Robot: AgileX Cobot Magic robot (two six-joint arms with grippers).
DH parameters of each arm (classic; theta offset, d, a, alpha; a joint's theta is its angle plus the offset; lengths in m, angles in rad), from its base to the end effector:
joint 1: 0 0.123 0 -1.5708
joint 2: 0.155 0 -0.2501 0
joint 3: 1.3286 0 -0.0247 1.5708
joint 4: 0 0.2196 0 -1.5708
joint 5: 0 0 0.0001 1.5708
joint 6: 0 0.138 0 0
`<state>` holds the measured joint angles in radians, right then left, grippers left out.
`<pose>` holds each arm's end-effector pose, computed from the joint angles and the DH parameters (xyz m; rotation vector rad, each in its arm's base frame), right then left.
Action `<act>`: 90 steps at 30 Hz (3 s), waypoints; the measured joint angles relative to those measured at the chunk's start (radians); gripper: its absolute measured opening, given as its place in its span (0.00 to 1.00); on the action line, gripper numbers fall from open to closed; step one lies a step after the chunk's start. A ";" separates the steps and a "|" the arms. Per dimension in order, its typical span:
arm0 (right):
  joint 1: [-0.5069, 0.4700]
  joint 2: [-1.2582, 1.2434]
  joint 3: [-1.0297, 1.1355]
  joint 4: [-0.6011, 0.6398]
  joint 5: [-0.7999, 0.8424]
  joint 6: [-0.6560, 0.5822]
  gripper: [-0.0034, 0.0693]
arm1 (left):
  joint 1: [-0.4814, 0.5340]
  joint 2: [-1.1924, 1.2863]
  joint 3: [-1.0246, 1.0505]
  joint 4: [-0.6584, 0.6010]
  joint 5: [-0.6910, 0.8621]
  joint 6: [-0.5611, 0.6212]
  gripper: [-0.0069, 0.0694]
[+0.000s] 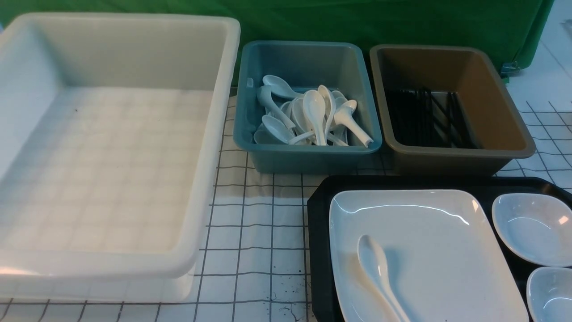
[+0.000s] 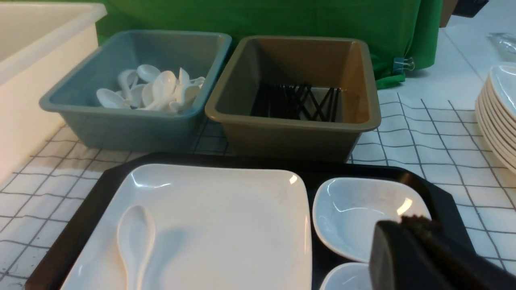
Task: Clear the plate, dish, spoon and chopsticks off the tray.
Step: Use the left arm to grab a soup spoon from the plate
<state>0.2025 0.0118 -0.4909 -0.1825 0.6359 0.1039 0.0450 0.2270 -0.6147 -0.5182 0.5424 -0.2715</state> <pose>0.0641 -0.0020 0.2946 -0.1178 1.6279 0.0339 0.0868 -0.0315 0.3375 -0.4135 1.5730 -0.7322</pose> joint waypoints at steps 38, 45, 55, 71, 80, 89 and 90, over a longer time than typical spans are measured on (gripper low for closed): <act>0.000 0.000 0.000 0.000 0.001 0.000 0.26 | -0.885 1.387 -0.521 0.067 0.236 -0.187 0.19; 0.000 0.000 0.000 0.000 0.001 0.000 0.28 | -0.916 1.702 -0.860 0.169 0.419 -0.221 0.29; 0.000 0.000 0.000 0.000 0.001 0.000 0.32 | -0.916 1.894 -1.014 0.197 0.443 -0.310 0.60; 0.000 0.000 0.000 0.000 0.001 0.000 0.37 | -0.913 1.951 -1.069 0.288 0.475 -0.392 0.60; 0.000 0.000 0.000 0.000 0.001 0.000 0.38 | -0.898 1.964 -1.248 0.453 0.660 -0.363 0.36; 0.000 0.000 0.000 0.000 0.001 0.000 0.38 | -0.903 1.964 -1.257 0.412 0.674 -0.277 0.48; 0.000 0.000 0.000 0.000 0.001 0.000 0.38 | -0.907 1.964 -1.257 0.414 0.674 -0.273 0.51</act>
<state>0.2025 0.0118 -0.4909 -0.1825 0.6369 0.1039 -0.8616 2.1908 -1.8720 -0.1037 1.2169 -0.5441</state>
